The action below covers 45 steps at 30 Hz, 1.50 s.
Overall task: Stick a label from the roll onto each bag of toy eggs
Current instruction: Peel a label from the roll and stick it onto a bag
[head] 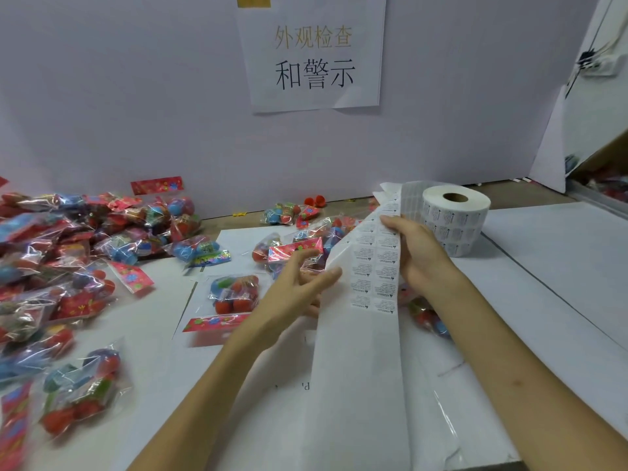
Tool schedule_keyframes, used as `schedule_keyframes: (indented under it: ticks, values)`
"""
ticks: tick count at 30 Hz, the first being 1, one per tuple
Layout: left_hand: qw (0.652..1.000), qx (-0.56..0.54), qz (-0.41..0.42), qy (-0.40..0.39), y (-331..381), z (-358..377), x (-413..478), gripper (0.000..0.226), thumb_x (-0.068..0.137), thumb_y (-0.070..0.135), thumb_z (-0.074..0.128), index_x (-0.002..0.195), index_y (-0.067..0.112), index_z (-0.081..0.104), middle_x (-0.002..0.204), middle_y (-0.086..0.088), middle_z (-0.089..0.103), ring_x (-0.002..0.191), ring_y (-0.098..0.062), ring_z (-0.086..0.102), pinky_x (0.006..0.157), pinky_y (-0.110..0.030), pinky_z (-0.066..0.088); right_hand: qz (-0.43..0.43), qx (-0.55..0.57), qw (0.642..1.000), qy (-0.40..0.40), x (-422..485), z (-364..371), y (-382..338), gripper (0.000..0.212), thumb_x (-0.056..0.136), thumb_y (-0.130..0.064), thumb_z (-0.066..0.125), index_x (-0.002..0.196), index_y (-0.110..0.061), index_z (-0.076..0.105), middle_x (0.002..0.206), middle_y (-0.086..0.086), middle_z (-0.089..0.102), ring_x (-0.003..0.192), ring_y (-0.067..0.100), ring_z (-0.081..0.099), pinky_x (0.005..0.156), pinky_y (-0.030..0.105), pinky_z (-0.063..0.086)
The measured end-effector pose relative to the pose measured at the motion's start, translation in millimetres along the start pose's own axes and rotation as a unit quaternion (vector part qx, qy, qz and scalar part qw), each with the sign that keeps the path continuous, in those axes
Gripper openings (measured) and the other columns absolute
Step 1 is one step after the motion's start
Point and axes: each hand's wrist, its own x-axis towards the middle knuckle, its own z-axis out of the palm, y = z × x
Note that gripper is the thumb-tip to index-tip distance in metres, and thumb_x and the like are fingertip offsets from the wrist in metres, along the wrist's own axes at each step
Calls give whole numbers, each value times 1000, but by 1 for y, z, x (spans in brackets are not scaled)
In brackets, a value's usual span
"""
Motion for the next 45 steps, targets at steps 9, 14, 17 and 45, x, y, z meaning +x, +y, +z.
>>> schedule_keyframes:
  ticks: [9,14,17,45]
  values:
    - [968,-56,-124,-211,-9,-3,-5,26,89,18,78,112,21,66,106,4,79,99,-19,77,76,-30,62,-26,21,998,62,1,1,1,19,95,-14,65,113,-10,67,106,14,76,97,29,75,72,37,62]
    - [988,-60,-79,-121,-6,-7,3,47,80,20,81,124,13,67,119,-4,76,108,-25,74,94,-43,60,-293,-241,892,247,-8,5,3,30,90,-14,70,116,-17,56,113,-1,62,96,16,63,84,33,55]
    - [993,-65,-68,-67,-7,-7,4,43,88,13,77,130,7,67,127,-9,72,115,-30,70,105,-53,53,-414,-276,861,104,-20,10,-7,12,88,-11,69,93,-22,67,88,-12,67,78,5,62,69,22,52]
    - [993,-13,-42,-111,-4,-6,-2,39,86,15,78,124,13,69,121,-5,76,112,-26,72,103,-48,55,-340,-402,849,49,-16,9,4,10,88,-19,74,78,-18,72,66,-15,65,58,-2,56,58,9,40]
